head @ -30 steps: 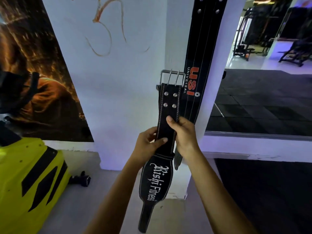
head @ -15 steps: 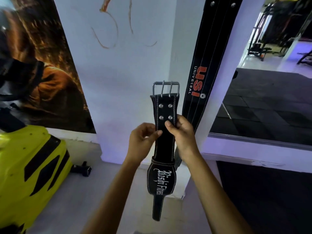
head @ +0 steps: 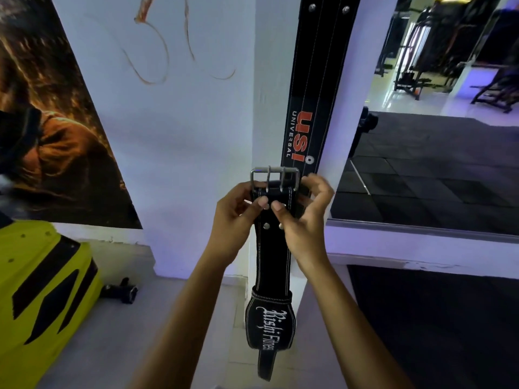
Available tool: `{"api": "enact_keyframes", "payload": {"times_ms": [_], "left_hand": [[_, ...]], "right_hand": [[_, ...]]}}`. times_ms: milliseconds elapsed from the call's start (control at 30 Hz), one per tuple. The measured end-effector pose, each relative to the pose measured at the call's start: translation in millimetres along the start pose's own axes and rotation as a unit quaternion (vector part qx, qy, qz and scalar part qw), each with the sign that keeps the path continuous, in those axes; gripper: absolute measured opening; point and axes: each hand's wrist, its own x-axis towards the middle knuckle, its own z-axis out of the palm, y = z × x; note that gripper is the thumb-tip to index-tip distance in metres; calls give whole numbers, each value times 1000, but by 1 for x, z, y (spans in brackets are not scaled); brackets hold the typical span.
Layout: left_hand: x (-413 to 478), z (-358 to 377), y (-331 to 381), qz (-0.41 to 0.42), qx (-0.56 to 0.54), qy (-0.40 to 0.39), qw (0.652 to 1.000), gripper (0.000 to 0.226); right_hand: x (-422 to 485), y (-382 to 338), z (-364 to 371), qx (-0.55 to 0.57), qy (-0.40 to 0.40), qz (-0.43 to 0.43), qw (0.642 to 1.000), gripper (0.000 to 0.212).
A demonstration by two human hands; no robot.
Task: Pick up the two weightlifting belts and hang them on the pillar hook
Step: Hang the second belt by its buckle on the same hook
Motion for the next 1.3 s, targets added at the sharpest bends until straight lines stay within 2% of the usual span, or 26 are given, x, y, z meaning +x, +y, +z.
{"api": "enact_keyframes", "payload": {"times_ms": [67, 133, 200, 267, 367, 467, 533, 633, 700, 767, 833, 967, 1133, 1300], "left_hand": [[-1, 7, 3, -11, -24, 1, 1000, 18], [0, 11, 4, -16, -29, -4, 999, 19], [2, 13, 6, -20, -26, -5, 999, 18], [1, 15, 6, -34, -29, 3, 999, 17], [-3, 18, 6, -55, -27, 17, 998, 17], [-8, 16, 4, -68, -24, 22, 997, 17], [-10, 14, 4, -67, -15, 24, 997, 17], [-13, 15, 5, -49, 3, 38, 998, 18], [-14, 16, 5, -38, 29, 59, 997, 23], [-16, 16, 3, -29, 68, 73, 995, 35], [-19, 16, 2, -21, 111, 77, 991, 42], [-22, 15, 0, 4, 170, 69, 983, 50], [-24, 15, 1, -1, 182, 75, 980, 51], [-26, 14, -2, -21, 174, 78, 981, 52]], "right_hand": [[4, -5, -6, -10, 13, -56, 998, 65], [8, -6, -12, -34, -12, -78, 996, 36], [10, -6, -14, -35, -35, -38, 998, 18], [6, -8, -13, 1, -27, 25, 999, 26], [0, -10, -12, 31, -15, 45, 998, 45], [1, -9, -18, 38, -40, 63, 996, 65], [0, -7, -19, 54, -49, 70, 995, 64], [-7, -7, -13, 78, -9, 25, 997, 62], [-9, -6, -10, 70, 1, 14, 997, 50], [-5, -5, -10, 41, -27, 49, 998, 40], [-1, -7, -9, 33, -70, 90, 993, 46], [0, -12, -10, 52, -88, 94, 990, 58], [-4, -12, -14, 95, -96, 146, 980, 38], [-9, -14, -19, 106, -88, 164, 977, 30]]}}
